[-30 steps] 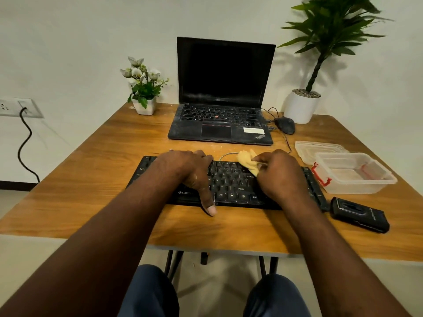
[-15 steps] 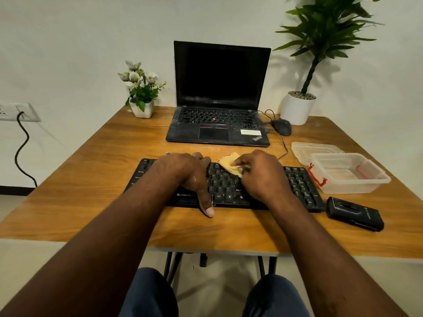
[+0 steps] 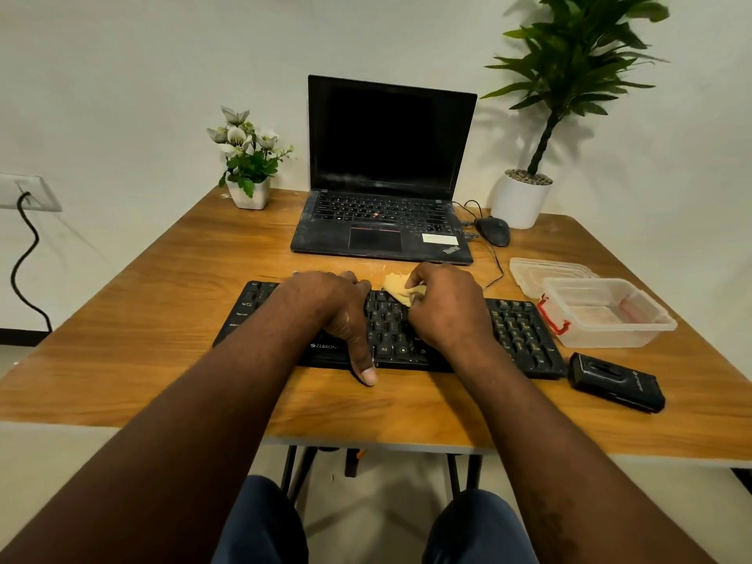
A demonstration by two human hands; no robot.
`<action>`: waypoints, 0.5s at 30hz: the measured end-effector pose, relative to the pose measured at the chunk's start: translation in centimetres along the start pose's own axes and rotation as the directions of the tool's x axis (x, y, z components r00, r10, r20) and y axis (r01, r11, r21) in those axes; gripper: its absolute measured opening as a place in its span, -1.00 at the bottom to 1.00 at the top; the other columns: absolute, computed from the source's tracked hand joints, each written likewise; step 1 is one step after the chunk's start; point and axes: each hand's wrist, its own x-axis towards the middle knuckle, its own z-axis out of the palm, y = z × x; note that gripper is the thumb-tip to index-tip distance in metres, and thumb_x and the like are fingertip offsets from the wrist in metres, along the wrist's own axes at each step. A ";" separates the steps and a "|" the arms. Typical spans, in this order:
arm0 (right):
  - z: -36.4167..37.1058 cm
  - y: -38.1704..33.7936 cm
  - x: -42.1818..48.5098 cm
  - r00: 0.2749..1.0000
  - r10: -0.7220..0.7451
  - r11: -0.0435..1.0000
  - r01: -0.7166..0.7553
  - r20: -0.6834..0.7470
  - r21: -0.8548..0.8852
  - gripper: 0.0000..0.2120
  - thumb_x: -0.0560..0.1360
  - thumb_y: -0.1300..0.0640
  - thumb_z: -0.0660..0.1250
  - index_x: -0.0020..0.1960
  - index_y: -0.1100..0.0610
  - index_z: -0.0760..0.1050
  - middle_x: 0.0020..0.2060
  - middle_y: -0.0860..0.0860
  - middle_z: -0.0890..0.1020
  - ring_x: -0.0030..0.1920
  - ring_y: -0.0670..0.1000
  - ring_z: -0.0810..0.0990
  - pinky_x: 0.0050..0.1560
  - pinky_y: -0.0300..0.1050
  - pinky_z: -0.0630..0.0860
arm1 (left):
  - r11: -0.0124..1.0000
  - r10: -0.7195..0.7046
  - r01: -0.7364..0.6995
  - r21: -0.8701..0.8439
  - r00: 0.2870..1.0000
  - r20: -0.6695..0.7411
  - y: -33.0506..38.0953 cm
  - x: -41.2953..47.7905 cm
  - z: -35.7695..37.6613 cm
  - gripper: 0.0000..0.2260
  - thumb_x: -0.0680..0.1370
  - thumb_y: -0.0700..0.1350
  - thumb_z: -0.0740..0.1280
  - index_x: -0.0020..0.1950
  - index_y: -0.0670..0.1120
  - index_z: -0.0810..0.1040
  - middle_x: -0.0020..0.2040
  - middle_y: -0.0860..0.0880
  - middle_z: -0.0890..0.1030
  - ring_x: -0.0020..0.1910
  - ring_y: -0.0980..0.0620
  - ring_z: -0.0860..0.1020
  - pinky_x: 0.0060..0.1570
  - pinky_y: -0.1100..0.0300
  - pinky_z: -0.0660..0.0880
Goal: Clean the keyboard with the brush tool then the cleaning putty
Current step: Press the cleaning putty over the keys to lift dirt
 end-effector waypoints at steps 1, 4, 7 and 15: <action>0.1 -0.1 0.1 1.000 -0.005 1.000 0.005 0.005 -0.008 -0.77 0.46 0.18 0.47 0.06 -0.08 0.61 0.02 -0.02 0.64 0.01 0.02 0.58 -0.07 -0.07 0.57 | 1.000 0.000 0.000 -0.001 1.000 0.000 0.0 -0.1 0.0 0.52 -0.16 0.45 0.56 0.68 0.12 -0.08 0.67 0.08 0.03 0.63 -0.18 0.10 0.46 -0.36 0.27; 0.2 0.1 -0.6 1.000 -0.012 1.000 0.013 0.014 -0.023 -0.78 0.49 0.15 0.45 0.09 -0.07 0.57 0.03 -0.03 0.60 0.01 0.01 0.54 -0.05 -0.06 0.54 | 1.000 0.004 -0.004 -0.009 1.000 -0.014 -0.1 -0.1 0.1 0.46 -0.04 0.42 0.62 0.69 0.11 -0.09 0.68 0.07 0.03 0.63 -0.17 0.10 0.47 -0.36 0.26; 0.2 0.8 -1.1 1.000 -0.003 1.000 0.003 0.001 -0.028 -0.79 0.51 0.13 0.44 0.10 -0.09 0.56 0.03 -0.04 0.60 0.01 0.00 0.52 -0.02 -0.05 0.55 | 1.000 0.008 -0.008 -0.006 1.000 -0.029 -0.2 0.1 0.4 0.43 -0.02 0.42 0.62 0.69 0.10 -0.07 0.67 0.06 0.06 0.63 -0.17 0.11 0.46 -0.37 0.24; 0.6 -0.1 0.6 0.999 0.039 0.999 -0.039 -0.015 0.028 -0.79 0.45 0.14 0.50 -0.03 -0.10 0.54 -0.03 -0.06 0.61 -0.06 0.00 0.58 -0.10 -0.06 0.57 | 1.000 0.010 -0.010 -0.022 1.000 -0.014 -0.2 0.3 0.2 0.50 -0.15 0.45 0.57 0.68 0.10 -0.03 0.66 0.06 0.08 0.62 -0.19 0.12 0.47 -0.39 0.22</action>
